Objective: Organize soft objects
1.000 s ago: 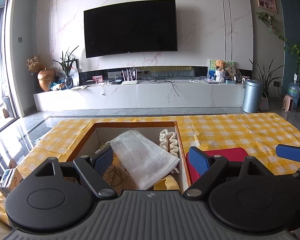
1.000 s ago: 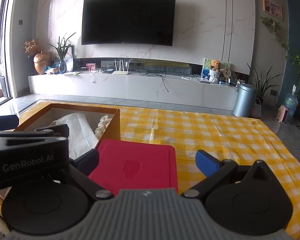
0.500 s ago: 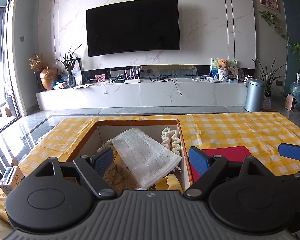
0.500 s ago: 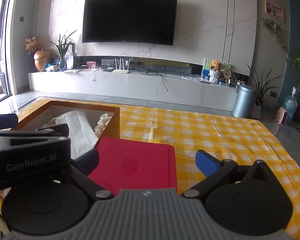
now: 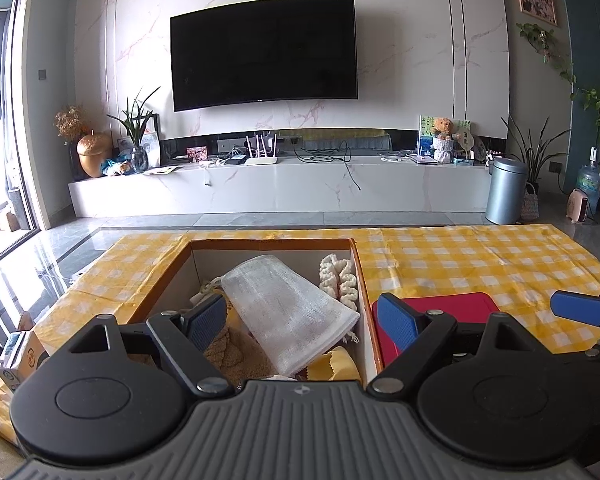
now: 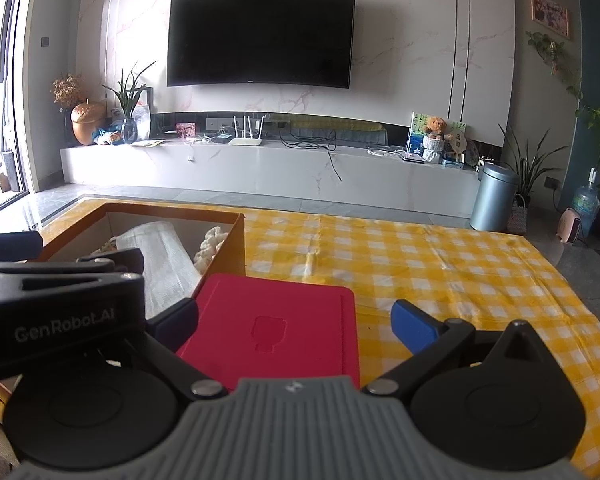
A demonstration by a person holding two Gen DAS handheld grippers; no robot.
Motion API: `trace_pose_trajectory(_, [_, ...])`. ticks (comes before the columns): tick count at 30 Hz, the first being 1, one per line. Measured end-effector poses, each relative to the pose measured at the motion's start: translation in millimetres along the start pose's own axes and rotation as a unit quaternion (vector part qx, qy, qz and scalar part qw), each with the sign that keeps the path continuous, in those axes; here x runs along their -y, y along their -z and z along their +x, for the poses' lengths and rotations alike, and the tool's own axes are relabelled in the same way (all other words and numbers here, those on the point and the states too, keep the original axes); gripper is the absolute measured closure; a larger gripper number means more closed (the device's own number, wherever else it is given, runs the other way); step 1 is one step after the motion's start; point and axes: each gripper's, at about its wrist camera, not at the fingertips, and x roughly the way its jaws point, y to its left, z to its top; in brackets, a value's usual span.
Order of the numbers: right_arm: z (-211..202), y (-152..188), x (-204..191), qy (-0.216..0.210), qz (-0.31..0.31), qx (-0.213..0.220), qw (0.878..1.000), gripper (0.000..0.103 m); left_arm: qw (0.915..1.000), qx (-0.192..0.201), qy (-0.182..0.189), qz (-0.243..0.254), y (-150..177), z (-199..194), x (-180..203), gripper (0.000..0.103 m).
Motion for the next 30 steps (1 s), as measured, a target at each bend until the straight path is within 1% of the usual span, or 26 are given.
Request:
trace_pose_trajectory(17, [8, 4, -4, 0.008, -0.01, -0.016, 1.0, 0.003, 0.9998, -0.022, 0.003, 0.0, 5, 10, 2, 0.003])
trace_pose_trajectory(30, [13, 7, -5, 0.01, -0.014, -0.024, 1.0, 0.003, 0.9997, -0.026, 0.0, 0.003, 8, 12, 2, 0.003])
